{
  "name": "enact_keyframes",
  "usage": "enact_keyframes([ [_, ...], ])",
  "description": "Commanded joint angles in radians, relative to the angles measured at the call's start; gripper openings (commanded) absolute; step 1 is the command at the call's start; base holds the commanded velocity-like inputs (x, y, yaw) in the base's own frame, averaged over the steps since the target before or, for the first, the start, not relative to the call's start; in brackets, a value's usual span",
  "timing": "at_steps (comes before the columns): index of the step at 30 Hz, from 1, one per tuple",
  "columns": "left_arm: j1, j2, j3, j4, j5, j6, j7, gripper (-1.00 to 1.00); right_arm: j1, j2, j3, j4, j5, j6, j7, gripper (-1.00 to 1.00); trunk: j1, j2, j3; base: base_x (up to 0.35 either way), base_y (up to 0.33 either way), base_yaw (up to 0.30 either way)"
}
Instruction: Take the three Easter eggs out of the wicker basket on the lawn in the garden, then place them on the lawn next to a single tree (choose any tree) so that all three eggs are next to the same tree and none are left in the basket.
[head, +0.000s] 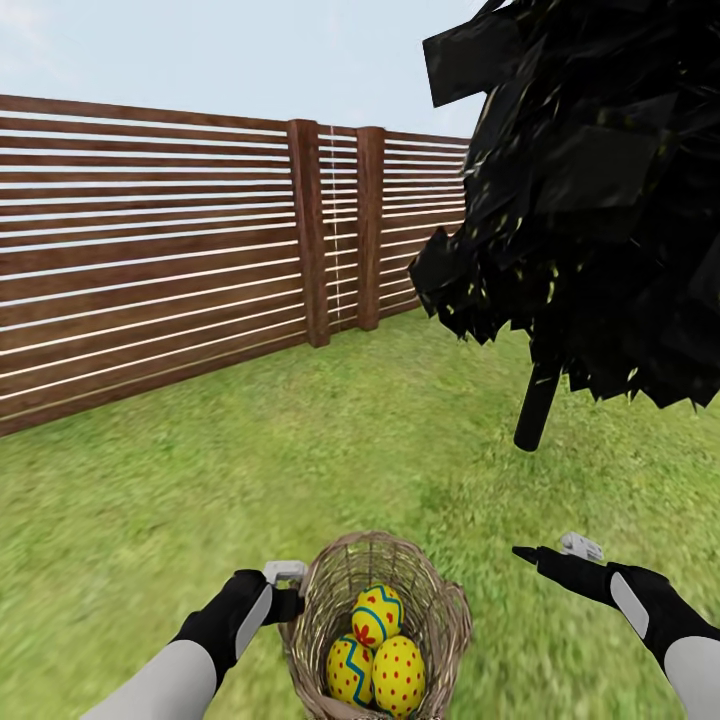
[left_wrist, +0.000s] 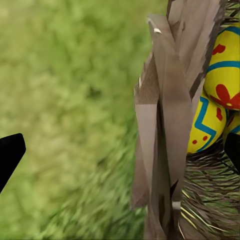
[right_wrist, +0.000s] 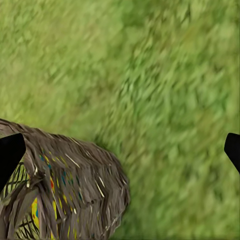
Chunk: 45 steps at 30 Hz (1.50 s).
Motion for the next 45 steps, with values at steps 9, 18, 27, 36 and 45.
enact_keyframes([
  [9, 0.000, 0.000, -0.002, -0.002, 0.006, 0.005, 0.006, 1.00, -0.001, 0.000, -0.005, -0.001, -0.005, 0.008, 0.001, 1.00, 0.015, -0.029, -0.014, 0.000, 0.000, 0.000],
  [18, 0.000, 0.000, -0.002, -0.002, 0.006, 0.005, 0.007, 1.00, -0.001, 0.000, -0.005, -0.001, -0.002, 0.008, 0.001, 1.00, 0.042, -0.078, -0.035, 0.000, 0.000, 0.000],
  [27, 0.000, 0.000, -0.002, -0.002, 0.006, 0.005, 0.008, 1.00, -0.001, 0.000, -0.005, -0.001, -0.002, 0.008, 0.001, 1.00, 0.073, -0.134, -0.061, 0.000, 0.000, 0.000],
  [36, 0.000, 0.003, 0.001, 0.000, 0.008, 0.005, 0.009, -1.00, -0.001, 0.001, -0.005, -0.001, -0.007, 0.008, -0.041, 1.00, 0.073, -0.134, -0.061, 0.000, 0.000, 0.000],
  [45, 0.000, 0.001, 0.001, -0.001, 0.008, 0.004, 0.007, -1.00, -0.001, 0.001, -0.005, -0.001, -0.007, 0.008, -0.041, 1.00, 0.073, -0.134, -0.061, 0.000, 0.000, 0.000],
])
